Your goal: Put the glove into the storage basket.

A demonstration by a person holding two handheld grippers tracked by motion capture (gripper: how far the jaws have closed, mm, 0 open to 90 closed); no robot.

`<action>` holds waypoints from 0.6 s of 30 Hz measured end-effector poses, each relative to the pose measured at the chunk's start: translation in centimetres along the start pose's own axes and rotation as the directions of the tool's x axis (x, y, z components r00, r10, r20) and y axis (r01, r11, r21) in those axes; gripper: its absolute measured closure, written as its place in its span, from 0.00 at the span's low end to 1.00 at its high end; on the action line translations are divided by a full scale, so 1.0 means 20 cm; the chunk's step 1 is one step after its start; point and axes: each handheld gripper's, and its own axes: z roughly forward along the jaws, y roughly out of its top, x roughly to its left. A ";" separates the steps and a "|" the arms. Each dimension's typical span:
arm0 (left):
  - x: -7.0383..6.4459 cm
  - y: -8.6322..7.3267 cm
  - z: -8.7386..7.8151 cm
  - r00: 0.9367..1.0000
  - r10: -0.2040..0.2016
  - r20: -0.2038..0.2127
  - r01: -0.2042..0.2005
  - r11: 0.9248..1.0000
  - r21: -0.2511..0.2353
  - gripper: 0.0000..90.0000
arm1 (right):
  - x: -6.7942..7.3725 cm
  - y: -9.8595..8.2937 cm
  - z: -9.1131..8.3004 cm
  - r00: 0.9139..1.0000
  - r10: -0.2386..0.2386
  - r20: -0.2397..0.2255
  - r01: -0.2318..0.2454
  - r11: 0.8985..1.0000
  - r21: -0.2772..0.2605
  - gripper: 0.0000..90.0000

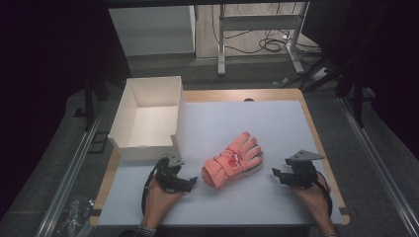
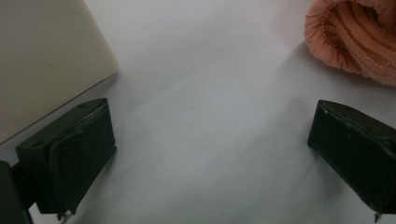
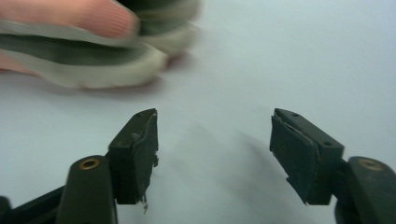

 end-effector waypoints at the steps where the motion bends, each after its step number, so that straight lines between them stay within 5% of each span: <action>1: 0.00 0.00 0.00 1.000 0.000 0.001 0.000 1.000 0.000 0.01 | -0.01 -0.01 0.00 1.000 0.009 0.008 -0.009 1.000 0.004 0.34; 8: 0.00 0.00 0.00 1.000 -0.007 0.003 0.007 1.000 -0.007 0.01 | 0.00 -0.03 0.02 0.997 -0.006 0.071 0.005 1.000 0.012 0.27; 12: 0.00 0.00 -0.01 1.000 0.009 0.009 -0.009 1.000 -0.001 0.03 | -0.02 -0.03 0.03 0.998 0.015 0.061 -0.016 1.000 0.013 0.25; 18: -0.03 0.01 -0.07 0.995 0.034 0.098 -0.035 0.999 0.007 0.03 | -0.02 -0.03 0.03 0.998 0.016 0.061 -0.016 1.000 0.010 0.25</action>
